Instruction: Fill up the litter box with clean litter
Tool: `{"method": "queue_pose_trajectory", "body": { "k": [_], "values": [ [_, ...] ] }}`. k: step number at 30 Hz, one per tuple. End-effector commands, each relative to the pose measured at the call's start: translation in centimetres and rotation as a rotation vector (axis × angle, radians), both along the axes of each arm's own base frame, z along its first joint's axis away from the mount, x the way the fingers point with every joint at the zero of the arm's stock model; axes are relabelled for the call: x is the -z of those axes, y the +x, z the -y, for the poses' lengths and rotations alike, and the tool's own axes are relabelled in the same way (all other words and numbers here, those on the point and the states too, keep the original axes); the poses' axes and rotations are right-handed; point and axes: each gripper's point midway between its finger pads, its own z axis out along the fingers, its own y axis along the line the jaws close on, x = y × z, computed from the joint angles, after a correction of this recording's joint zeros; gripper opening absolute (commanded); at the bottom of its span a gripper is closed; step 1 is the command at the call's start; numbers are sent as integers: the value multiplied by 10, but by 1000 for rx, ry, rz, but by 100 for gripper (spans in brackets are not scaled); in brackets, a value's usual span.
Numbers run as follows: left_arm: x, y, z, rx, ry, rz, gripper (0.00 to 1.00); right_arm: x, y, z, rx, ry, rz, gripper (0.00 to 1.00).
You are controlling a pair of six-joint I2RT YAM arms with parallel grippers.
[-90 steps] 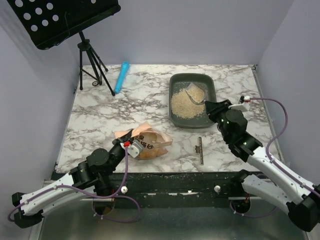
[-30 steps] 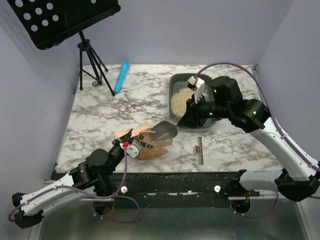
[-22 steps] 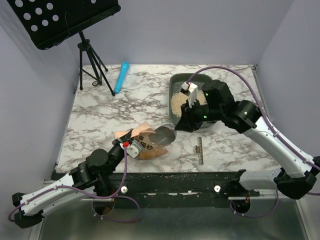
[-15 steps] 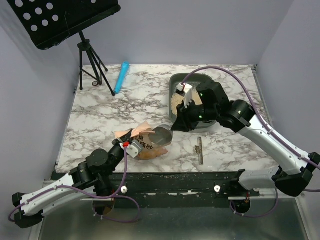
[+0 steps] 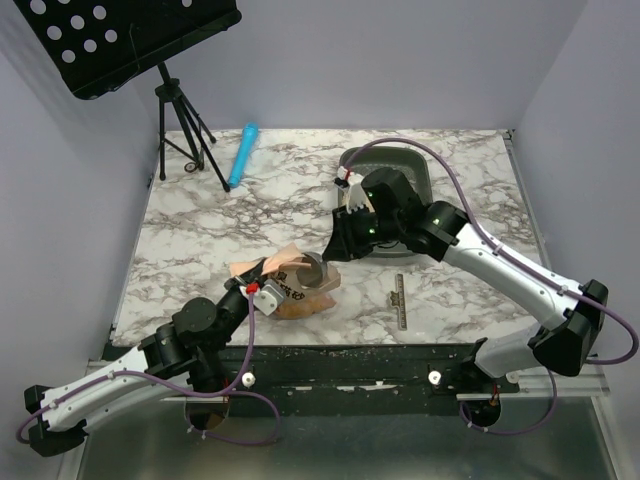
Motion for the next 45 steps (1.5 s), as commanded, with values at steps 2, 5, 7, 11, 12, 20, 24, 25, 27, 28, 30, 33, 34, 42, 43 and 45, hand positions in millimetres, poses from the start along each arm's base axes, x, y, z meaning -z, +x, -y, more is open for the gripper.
{"method": "queue_pose_trajectory", "body": {
  "k": [2, 5, 7, 11, 12, 20, 24, 25, 27, 28, 30, 33, 34, 42, 43, 45],
  "values": [
    [-49, 0, -6, -21, -172, 76, 0, 24, 25, -10, 200, 15, -46, 0],
    [-49, 0, -5, -20, -176, 76, 0, 46, 27, -17, 239, 39, -98, 0],
    [-49, 0, -5, -18, -176, 74, 0, 60, 27, -23, 248, 52, -137, 0],
    [-48, 0, -4, -17, -172, 72, 0, 84, 25, -31, 285, 71, -183, 0],
    [-48, 0, -4, -17, -171, 72, 0, 90, 25, -31, 301, 77, -196, 0],
    [-47, 1, -4, -18, -167, 71, 0, 115, 6, -63, 253, 265, -347, 0],
    [-45, 1, -4, -23, -161, 68, 0, 116, -3, -74, 215, 380, -412, 0],
    [-45, 1, -5, -24, -164, 68, 0, 113, -3, -75, 211, 411, -412, 0],
    [-45, 1, -4, -23, -161, 68, 0, 108, -5, -74, 199, 452, -401, 0],
    [-45, 1, -4, -21, -161, 68, 0, 104, -5, -73, 198, 470, -390, 0],
    [-45, 1, -3, -17, -157, 68, 0, 95, -7, -71, 190, 515, -376, 0],
    [-44, 0, -2, -5, -151, 68, 0, 79, -12, -66, 187, 589, -371, 0],
    [-44, -1, -2, -3, -150, 69, 0, 73, -12, -65, 186, 622, -366, 0],
    [-42, -5, 10, 59, -132, 64, 0, 45, -16, -48, 202, 772, -389, 0],
    [-41, -6, 12, 70, -130, 60, 0, 44, -17, -45, 205, 784, -398, 0],
    [-39, -8, 19, 103, -122, 55, 0, 41, -18, -41, 207, 802, -414, 0]
  ]
}}
